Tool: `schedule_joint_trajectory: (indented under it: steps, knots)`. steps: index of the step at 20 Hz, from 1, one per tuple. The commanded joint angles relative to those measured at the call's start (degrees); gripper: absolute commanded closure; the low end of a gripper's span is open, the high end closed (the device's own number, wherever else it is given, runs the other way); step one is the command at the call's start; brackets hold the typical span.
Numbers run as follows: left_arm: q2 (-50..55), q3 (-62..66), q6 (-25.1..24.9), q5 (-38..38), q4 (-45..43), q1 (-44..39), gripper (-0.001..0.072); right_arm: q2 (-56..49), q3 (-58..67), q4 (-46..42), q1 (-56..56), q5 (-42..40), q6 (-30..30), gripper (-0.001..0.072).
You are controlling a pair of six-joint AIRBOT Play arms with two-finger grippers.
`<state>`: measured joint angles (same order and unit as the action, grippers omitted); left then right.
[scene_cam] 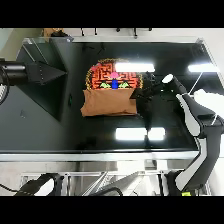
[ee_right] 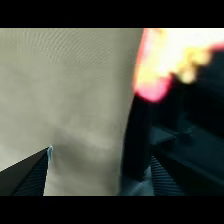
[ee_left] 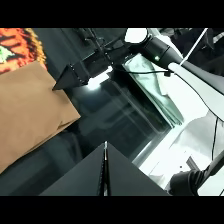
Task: Fold the shirts.
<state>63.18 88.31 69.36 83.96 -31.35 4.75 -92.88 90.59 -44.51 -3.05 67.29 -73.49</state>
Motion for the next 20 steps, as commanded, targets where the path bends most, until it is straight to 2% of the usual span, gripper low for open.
schedule_joint_trajectory:
  steps: [1,3,4,5,6,7,10,13,20]
  knots:
    - [-1.05,-0.31,0.00,0.02,-0.09,0.50,0.0693,-2.82,-0.35,5.31,-1.29,-0.02,3.45,0.0005]
    - [-0.87,-0.31,0.02,-0.66,-0.04,0.52,0.0693,-2.80,-0.33,9.90,-2.29,-0.81,5.25,0.0015]
    - [-0.74,-0.31,0.02,-1.05,-0.09,0.52,0.0693,-2.73,-0.28,13.79,-2.60,-0.63,6.60,0.0159]
    - [-0.72,-0.31,0.02,-1.09,-0.07,0.50,0.0693,-2.64,0.11,19.63,-2.62,1.01,10.05,0.0533]
    - [-0.72,-0.31,0.04,-1.03,-0.11,0.52,0.0693,-2.45,0.68,23.78,-2.58,2.78,12.09,0.0646]
    - [-0.72,-0.31,0.04,-1.03,-0.11,0.52,0.0693,-1.57,2.10,27.10,-2.40,4.66,13.53,0.0685]
    - [-0.72,-0.31,0.07,-0.87,-0.09,0.52,0.0692,3.26,7.15,27.26,0.15,4.81,13.31,0.0687]
    - [-0.72,-0.31,0.07,0.02,-0.09,0.50,0.0692,8.22,10.82,27.23,6.84,4.76,9.31,0.0688]
    - [-0.74,-0.31,0.04,0.59,-0.11,0.52,0.0693,17.92,12.66,27.58,31.28,4.98,1.33,0.0688]
